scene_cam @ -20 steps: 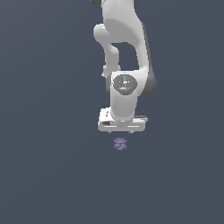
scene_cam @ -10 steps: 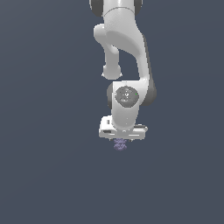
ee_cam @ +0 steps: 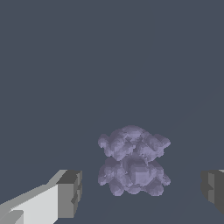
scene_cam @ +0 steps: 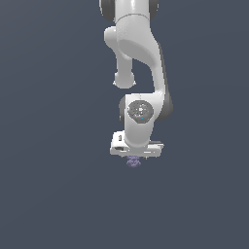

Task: Pick up the object and move it to a goal position.

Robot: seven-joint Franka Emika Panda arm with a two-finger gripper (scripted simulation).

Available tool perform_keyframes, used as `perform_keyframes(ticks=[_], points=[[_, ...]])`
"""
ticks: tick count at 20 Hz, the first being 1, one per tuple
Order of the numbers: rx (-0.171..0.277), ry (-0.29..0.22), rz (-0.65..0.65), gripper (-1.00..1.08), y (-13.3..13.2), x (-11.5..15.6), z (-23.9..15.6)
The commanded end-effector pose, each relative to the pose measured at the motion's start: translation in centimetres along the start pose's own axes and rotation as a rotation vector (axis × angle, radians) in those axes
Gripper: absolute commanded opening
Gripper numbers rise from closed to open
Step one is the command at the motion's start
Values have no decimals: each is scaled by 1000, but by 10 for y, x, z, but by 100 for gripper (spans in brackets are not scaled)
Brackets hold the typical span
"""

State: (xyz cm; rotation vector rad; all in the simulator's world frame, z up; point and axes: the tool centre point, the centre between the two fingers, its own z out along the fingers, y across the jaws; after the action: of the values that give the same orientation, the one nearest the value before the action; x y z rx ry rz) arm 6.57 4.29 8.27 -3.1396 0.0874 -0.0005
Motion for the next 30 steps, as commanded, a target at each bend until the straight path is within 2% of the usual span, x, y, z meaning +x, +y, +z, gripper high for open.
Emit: perform_keyframes(ticks=[1, 6, 11, 12, 30], points=[[0, -1, 0, 100, 0, -1, 13], [-1, 0, 1, 100, 0, -1, 35], [-1, 0, 1, 100, 0, 1, 38], [-1, 0, 1, -100, 0, 1, 38], [-1, 0, 1, -100, 3, -7, 33]])
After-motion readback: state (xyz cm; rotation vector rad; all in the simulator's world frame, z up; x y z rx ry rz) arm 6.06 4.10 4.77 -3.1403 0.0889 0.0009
